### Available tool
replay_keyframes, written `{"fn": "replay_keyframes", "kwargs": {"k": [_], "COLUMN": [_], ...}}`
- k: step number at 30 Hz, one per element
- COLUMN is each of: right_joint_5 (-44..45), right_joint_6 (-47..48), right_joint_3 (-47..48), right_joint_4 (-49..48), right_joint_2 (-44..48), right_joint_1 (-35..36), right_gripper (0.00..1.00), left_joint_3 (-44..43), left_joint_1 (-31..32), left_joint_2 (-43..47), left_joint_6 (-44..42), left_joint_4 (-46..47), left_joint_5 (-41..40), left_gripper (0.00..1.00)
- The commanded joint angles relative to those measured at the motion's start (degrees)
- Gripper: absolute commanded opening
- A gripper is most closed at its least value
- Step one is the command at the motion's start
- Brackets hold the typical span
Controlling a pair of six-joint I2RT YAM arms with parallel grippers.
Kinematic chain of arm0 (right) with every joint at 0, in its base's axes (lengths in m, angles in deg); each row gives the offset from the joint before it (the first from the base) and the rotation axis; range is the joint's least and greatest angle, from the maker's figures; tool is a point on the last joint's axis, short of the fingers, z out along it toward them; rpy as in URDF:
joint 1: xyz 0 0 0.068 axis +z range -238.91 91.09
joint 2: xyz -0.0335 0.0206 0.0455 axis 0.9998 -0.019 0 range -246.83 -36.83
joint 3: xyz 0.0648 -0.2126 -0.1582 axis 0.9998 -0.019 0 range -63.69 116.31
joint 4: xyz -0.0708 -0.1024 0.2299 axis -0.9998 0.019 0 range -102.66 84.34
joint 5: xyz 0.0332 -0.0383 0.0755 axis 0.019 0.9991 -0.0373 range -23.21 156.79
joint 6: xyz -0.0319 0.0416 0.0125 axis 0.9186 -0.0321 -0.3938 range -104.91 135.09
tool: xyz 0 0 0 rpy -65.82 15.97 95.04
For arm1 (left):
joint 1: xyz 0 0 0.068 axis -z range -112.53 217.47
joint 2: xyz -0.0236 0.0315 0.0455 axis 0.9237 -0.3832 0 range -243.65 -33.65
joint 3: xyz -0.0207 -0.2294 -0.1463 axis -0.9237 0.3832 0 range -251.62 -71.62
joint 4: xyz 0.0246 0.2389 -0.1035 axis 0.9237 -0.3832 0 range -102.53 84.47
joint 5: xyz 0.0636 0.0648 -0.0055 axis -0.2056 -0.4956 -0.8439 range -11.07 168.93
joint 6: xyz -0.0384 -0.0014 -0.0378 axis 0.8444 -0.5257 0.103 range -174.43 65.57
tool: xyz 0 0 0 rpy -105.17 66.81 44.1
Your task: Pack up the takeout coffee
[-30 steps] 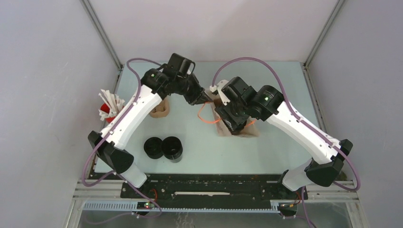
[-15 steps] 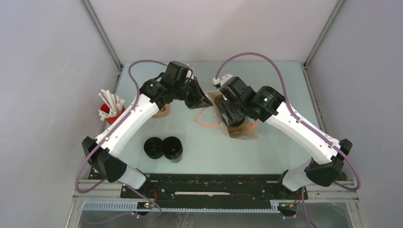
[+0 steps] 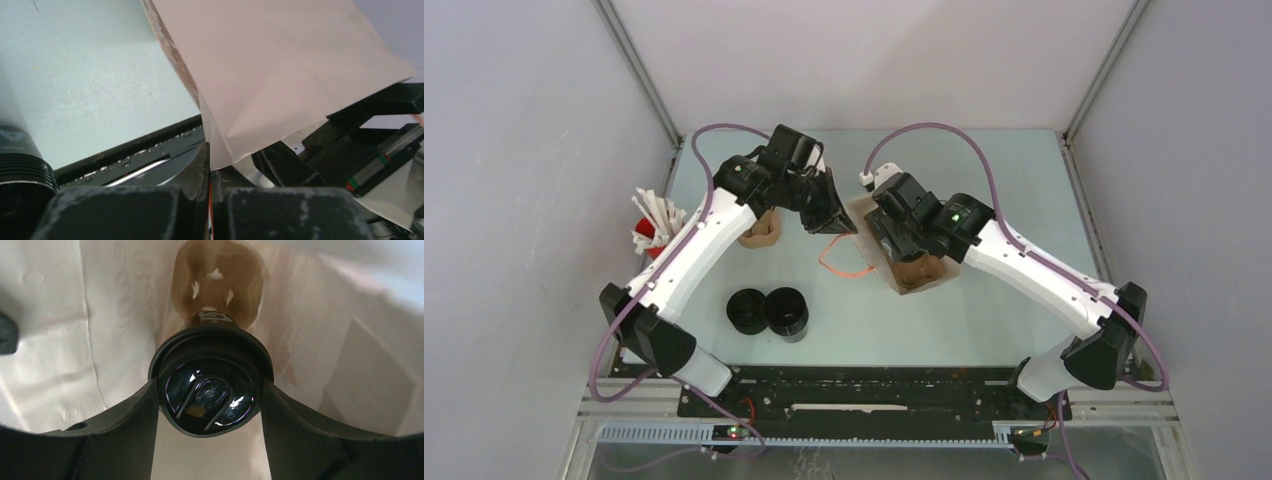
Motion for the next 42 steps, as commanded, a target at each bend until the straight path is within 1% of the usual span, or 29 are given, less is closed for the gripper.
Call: {"fn": "replay_keyframes", "kwargs": {"k": [1,5,7,10,13,15,20,24,27,30,32,34,37,42], "right_joint_5": [-0.51,-0.31,0.42,-1.41,-3.41,-3.44,-4.37,0.43,4.70,3.37,2.60,4.40,3.29,1.30], "right_joint_6": [2.05,2.39,1.46,0.47,-1.96,-2.88,-2.85,-1.96,-1.14,2.39,5.20,6.49,6.08,4.61], "right_joint_3": [-3.32,-3.06,-1.20,2.15,6.08,5.62,-4.36,-11.35,-16.86,-21.96,-24.26,-23.86,-23.47,-21.17], "right_joint_4": [-6.21,-3.28,-0.15,4.38,11.58,13.09,8.15,1.37,-8.19,-19.97,-24.19,-24.66,-25.14,-20.53], "right_joint_2": [0.14,-0.77,-0.99,-0.99,-2.41,-2.07,-0.29,-0.36,0.87,3.29,5.00,7.32,11.23,11.67], "right_joint_1": [0.16,0.45,0.52,1.06,2.13,3.16,2.88,2.40,1.56,0.62,1.30,2.27,1.28,0.30], "right_gripper": [0.00,0.00,0.00,0.00,0.00,0.00,0.00,0.00,0.00,0.00,0.00,0.00,0.00,0.00], "left_joint_3": [-1.41,-1.73,-2.15,-3.08,-3.03,-2.80,-2.72,-1.81,-1.14,-0.35,0.65,0.50,0.30,-1.40], "left_joint_1": [0.22,0.21,0.23,0.23,0.15,0.17,0.13,0.14,0.12,0.14,0.14,0.14,0.12,0.23], "left_joint_2": [-1.52,-1.81,-1.73,-2.09,-2.26,-2.25,-2.72,-2.74,-3.11,-3.41,-3.60,-4.04,-4.40,-5.07], "left_joint_6": [-2.52,-2.73,-2.82,-3.04,-3.13,-3.16,-3.58,-3.87,-3.89,-3.97,-4.03,-4.33,-4.71,-5.59], "left_joint_4": [-5.88,-5.78,-5.80,-6.12,-6.21,-5.99,-5.60,-5.69,-5.70,-5.69,-5.75,-6.09,-6.54,-8.18], "left_joint_5": [4.63,4.74,4.36,4.11,3.78,3.78,4.53,4.26,4.93,5.37,5.72,6.27,6.22,5.09], "left_gripper": [0.00,0.00,0.00,0.00,0.00,0.00,0.00,0.00,0.00,0.00,0.00,0.00,0.00,0.00]}}
